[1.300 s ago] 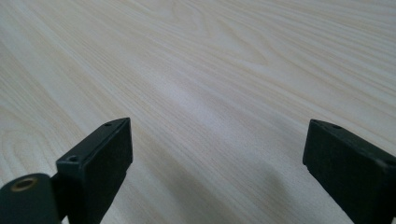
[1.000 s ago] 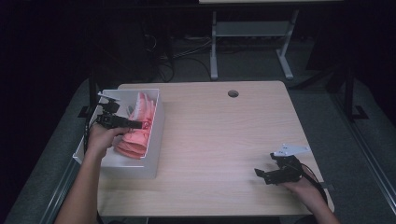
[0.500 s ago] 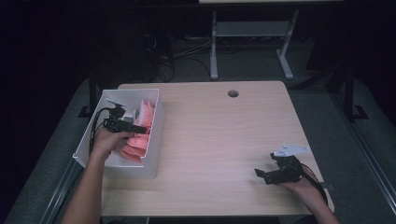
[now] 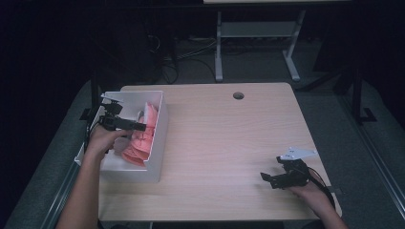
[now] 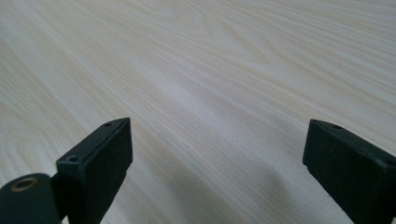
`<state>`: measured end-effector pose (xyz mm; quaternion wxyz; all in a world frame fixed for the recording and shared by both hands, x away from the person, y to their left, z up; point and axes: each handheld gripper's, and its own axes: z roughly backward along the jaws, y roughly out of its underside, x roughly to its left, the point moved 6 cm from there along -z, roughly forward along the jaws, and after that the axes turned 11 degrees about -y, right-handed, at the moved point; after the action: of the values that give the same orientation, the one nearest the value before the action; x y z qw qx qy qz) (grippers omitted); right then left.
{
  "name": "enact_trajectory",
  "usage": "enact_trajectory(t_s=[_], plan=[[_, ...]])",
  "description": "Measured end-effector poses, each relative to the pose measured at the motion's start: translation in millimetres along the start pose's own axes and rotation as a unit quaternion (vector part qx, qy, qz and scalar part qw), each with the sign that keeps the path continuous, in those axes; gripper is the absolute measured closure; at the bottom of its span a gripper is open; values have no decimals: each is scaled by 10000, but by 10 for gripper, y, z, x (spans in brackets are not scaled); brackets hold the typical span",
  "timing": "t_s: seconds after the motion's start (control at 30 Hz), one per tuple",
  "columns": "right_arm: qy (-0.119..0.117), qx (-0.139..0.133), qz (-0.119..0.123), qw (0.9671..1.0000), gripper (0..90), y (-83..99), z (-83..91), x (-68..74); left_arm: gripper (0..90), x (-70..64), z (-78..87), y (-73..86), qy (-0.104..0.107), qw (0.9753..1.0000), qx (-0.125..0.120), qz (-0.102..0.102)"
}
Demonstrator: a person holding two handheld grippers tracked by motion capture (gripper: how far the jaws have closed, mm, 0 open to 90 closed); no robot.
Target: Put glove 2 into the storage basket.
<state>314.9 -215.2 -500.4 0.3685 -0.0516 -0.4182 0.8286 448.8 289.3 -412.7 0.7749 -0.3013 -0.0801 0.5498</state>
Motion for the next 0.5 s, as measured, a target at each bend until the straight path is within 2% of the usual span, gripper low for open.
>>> enact_trajectory(t_s=[0.23, 0.5], plan=[[-9, 2, -16, 10000, 80, 1, 1, -12, 172, -75, 221, -136, -73, 9994, -266, -202], [-6, 21, -17, 10000, 80, 1, 0, -13, 172, -307, 433, -237, 12, 9968, -560, -572]])
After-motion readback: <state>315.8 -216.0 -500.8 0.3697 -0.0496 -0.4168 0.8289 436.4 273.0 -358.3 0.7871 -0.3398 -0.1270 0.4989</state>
